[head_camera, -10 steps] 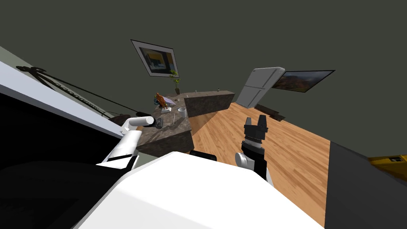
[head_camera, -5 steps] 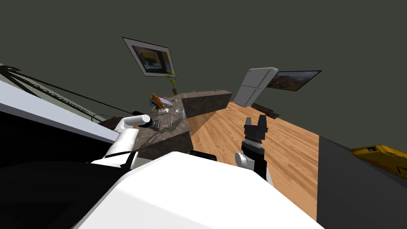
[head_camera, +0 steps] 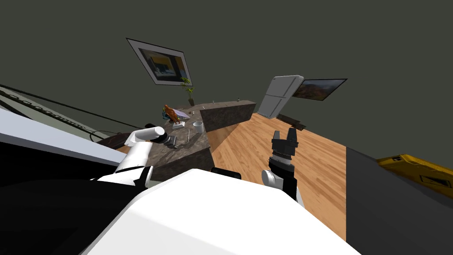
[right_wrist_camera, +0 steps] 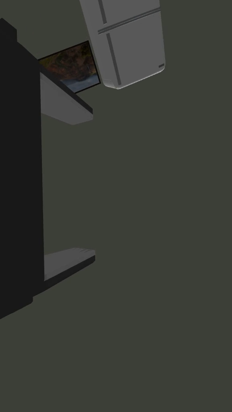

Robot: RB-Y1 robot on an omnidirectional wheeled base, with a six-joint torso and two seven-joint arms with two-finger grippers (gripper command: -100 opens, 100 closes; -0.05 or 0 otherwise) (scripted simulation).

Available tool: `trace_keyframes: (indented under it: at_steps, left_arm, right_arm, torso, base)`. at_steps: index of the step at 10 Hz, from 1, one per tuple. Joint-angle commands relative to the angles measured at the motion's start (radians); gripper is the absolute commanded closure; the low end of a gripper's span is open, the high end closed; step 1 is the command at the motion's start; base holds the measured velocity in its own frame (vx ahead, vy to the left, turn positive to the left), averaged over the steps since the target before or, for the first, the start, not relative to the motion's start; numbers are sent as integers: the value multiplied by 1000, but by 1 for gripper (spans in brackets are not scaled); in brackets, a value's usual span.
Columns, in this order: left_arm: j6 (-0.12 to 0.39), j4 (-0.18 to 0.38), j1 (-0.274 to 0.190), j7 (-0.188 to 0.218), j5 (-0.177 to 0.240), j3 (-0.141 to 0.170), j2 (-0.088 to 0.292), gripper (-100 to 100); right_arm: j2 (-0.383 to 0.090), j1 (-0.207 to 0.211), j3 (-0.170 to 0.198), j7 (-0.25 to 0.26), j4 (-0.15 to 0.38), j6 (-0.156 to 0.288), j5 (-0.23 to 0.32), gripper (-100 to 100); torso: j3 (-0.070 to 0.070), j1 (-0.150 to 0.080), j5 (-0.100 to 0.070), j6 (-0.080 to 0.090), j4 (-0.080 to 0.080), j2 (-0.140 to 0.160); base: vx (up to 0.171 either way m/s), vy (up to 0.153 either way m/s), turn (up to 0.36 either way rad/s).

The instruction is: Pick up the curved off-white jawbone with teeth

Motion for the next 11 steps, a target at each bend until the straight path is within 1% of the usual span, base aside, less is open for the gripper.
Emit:
trace_keyframes:
  at_steps: [1,2,3,4,5,8,10,11]
  left_arm:
    - [50,41,-8,1,13,17,16,-100]
    - [62,41,-8,1,13,17,16,-100]
    - [102,77,-17,2,21,27,29,-100]
    - [127,110,-24,3,28,36,41,-100]
    - [139,110,-24,3,28,36,41,-100]
    - [221,185,-40,6,44,54,71,-100]
    - [255,217,-46,7,50,61,85,-100]
    - [242,211,-47,5,48,58,83,-100]
  right_arm:
    - [0,0,0,0,0,0,0,0]
    - [0,0,0,0,0,0,0,0]
    - [0,0,0,0,0,0,0,0]
    - [0,0,0,0,0,0,0,0]
    - [0,0,0,0,0,0,0,0]
    - [0,0,0,0,0,0,0,0]
    - [0,0,0,0,0,0,0,0]
    - [0,0,0,0,0,0,0,0]
  torso:
    - [0,0,0,0,0,0]
    - [0,0,0,0,0,0]
    - [0,0,0,0,0,0]
    - [0,0,0,0,0,0]
    - [0,0,0,0,0,-1]
    - [1,0,0,0,0,1]
    - [1,0,0,0,0,2]
    - [1,0,0,0,0,2]
  base:
    - [16,13,-81]
    - [15,13,-49]
    - [17,11,-95]
    - [28,18,-121]
    - [24,17,-27]
    - [1,17,-55]
    - [-10,12,-34]
    - [0,0,0]
